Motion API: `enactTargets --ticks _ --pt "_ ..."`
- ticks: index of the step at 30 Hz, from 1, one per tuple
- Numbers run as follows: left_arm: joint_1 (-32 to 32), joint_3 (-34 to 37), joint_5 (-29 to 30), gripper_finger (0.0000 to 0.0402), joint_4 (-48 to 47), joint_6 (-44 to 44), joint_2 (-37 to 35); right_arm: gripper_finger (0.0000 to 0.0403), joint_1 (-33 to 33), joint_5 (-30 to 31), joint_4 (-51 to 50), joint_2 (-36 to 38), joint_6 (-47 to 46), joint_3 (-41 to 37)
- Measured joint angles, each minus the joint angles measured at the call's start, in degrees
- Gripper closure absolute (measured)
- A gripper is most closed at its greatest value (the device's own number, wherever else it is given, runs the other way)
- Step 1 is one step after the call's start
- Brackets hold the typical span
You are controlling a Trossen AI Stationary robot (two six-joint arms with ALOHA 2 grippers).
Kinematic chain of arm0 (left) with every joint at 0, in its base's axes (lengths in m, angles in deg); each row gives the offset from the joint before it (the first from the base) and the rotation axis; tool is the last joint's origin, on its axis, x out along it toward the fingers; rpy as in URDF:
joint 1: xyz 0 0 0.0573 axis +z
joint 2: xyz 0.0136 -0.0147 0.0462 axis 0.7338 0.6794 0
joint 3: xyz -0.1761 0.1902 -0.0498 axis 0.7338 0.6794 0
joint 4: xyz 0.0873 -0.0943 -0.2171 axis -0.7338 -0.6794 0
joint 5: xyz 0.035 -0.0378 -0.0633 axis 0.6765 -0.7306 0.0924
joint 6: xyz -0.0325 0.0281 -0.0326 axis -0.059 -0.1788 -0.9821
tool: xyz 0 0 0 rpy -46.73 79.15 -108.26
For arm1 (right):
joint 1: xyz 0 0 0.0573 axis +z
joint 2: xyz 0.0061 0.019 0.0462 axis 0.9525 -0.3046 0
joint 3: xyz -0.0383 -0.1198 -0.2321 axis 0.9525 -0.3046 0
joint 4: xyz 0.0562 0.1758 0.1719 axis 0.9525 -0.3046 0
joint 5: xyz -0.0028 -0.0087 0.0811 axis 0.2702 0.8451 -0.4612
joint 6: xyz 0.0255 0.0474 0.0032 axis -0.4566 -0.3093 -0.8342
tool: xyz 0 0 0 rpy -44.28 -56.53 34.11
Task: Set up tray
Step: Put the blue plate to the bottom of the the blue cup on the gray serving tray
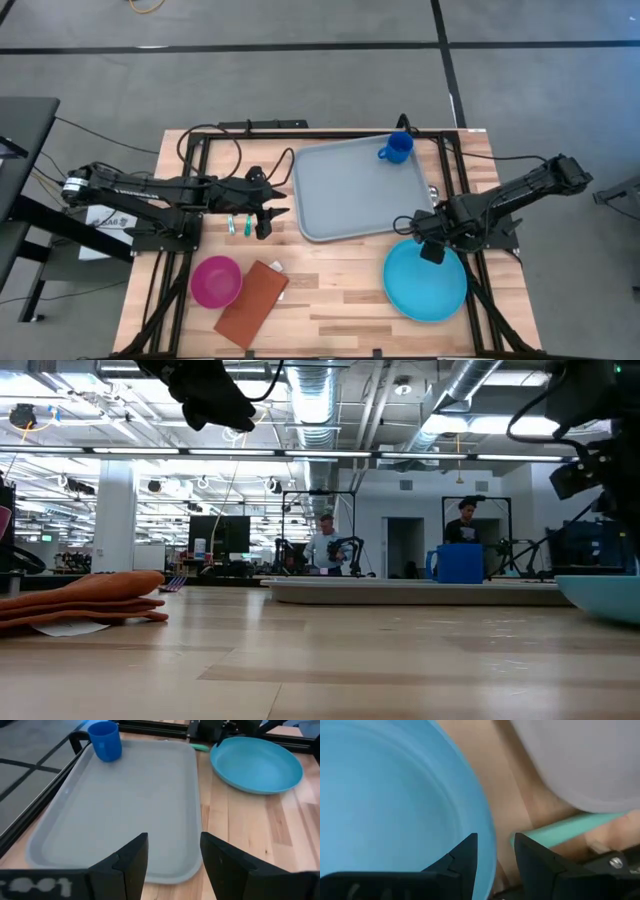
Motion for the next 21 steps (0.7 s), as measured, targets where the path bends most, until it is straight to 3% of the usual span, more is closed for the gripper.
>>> enactTargets --ticks 21 --pt "0.02 0.00 0.09 0.0231 1.03 1.68 0.00 0.0280 -0.07 0.80 11.25 -1.57 -11.76 -6.61"
